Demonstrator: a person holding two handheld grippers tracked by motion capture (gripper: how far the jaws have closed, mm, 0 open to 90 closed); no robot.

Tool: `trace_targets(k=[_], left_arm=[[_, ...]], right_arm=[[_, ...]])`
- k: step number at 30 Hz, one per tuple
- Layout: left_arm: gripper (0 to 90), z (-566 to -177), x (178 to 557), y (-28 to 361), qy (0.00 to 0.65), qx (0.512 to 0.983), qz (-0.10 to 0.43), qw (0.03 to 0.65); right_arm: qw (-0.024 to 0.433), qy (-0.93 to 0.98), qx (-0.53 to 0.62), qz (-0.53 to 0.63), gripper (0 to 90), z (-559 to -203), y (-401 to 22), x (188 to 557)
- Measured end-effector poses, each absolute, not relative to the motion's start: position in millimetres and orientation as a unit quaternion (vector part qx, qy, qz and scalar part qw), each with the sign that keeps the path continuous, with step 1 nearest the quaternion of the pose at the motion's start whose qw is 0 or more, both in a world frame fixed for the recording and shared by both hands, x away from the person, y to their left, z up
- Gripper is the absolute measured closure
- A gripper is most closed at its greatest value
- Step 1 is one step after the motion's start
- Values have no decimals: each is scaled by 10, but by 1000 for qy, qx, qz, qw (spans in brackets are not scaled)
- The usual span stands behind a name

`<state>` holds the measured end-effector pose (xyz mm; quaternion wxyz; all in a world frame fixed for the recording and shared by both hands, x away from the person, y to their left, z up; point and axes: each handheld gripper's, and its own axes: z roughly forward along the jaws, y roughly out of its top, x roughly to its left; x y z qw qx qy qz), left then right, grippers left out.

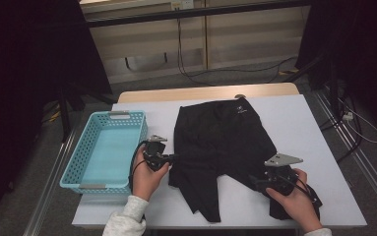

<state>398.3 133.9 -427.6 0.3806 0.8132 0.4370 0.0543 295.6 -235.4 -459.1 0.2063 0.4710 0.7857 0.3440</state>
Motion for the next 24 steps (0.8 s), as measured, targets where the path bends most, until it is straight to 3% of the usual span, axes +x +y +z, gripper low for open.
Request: trace_targets(k=[24], left_arm=[[900,-4148,4002,1563,459,797,81,385]], right_arm=[[247,730,531,353,309,-4464,-2927,2989]])
